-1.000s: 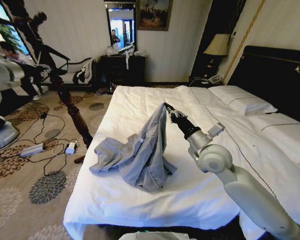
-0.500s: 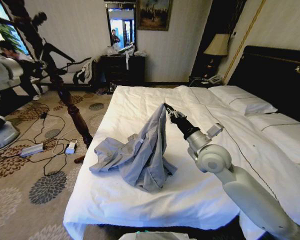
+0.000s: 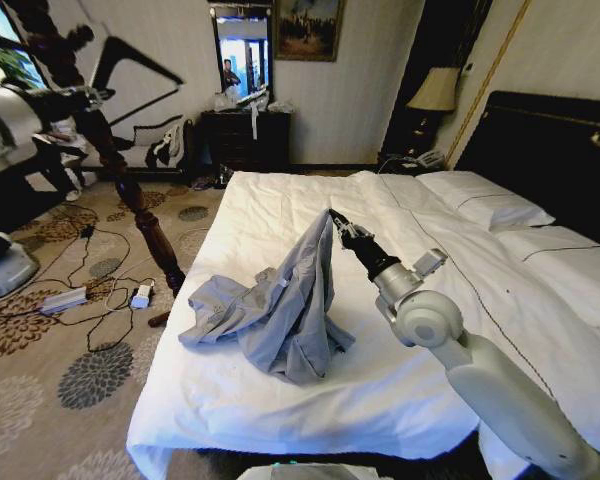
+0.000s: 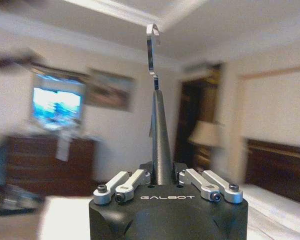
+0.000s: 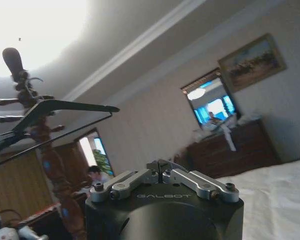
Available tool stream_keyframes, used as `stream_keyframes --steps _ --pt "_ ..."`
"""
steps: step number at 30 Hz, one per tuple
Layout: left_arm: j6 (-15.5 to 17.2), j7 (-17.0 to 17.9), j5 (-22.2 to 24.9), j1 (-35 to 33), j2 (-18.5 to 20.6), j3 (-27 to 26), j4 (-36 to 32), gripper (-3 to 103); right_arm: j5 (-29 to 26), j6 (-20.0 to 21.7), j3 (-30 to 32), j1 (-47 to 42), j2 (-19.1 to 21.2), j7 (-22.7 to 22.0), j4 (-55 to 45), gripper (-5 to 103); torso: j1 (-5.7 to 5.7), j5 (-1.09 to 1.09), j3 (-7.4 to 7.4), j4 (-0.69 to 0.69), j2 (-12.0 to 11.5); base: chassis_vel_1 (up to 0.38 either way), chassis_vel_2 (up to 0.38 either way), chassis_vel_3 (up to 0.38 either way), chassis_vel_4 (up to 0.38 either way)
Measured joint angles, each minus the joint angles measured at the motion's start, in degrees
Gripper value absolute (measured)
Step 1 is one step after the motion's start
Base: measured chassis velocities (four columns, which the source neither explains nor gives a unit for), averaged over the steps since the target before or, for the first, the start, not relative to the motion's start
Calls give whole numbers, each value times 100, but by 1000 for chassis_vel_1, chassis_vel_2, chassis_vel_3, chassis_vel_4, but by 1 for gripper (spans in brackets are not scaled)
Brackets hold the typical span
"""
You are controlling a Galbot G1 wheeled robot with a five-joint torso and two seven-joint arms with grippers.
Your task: Pick up the clothes from the bed and hang them on the clothes hanger.
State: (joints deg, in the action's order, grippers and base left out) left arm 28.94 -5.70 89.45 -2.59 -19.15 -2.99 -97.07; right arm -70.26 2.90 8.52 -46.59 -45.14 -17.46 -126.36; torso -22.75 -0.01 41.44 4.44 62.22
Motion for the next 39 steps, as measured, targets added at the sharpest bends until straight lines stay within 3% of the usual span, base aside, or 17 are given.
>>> stream_keyframes --steps 3,9,12,15,22,27,32,39 --pt "-359 -349 123 -1206 339 -497 -1172 18 -53 128 94 -40 27 -387 9 0 0 4 0 3 0 0 0 0 0" --pt "-741 -832 -7 -2241 374 -618 -2011 18 -53 238 252 -115 84 -594 -51 0 1 1 0 3 0 0 0 0 0" --pt "-803 -982 -48 -2394 288 -512 -2162 18 -20 256 276 -116 94 -712 -89 0 0 1 0 3 0 0 0 0 0" --pt "-752 -1428 -42 -2596 267 -362 -2250 18 216 381 334 -147 110 -1088 -125 0 0 3 1 3 0 0 0 0 0" --pt "-571 -1802 -201 -2865 266 -344 -2217 18 359 397 421 -175 74 -1614 46 0 -1 2 1 2 0 0 0 0 0" --pt "-589 -1846 -464 -2929 180 -353 -2118 18 361 363 444 -121 68 -1697 148 0 -1 1 1 0 0 0 0 0 0" --pt "-680 -1763 -399 -2731 99 -527 -1887 18 420 379 389 -140 57 -1720 243 0 -1 1 1 4 0 0 0 0 0" --pt "-672 -1907 -304 -2691 419 -692 -1939 18 508 521 403 -97 43 -1970 483 0 -1 1 1 -2 0 0 0 0 0"
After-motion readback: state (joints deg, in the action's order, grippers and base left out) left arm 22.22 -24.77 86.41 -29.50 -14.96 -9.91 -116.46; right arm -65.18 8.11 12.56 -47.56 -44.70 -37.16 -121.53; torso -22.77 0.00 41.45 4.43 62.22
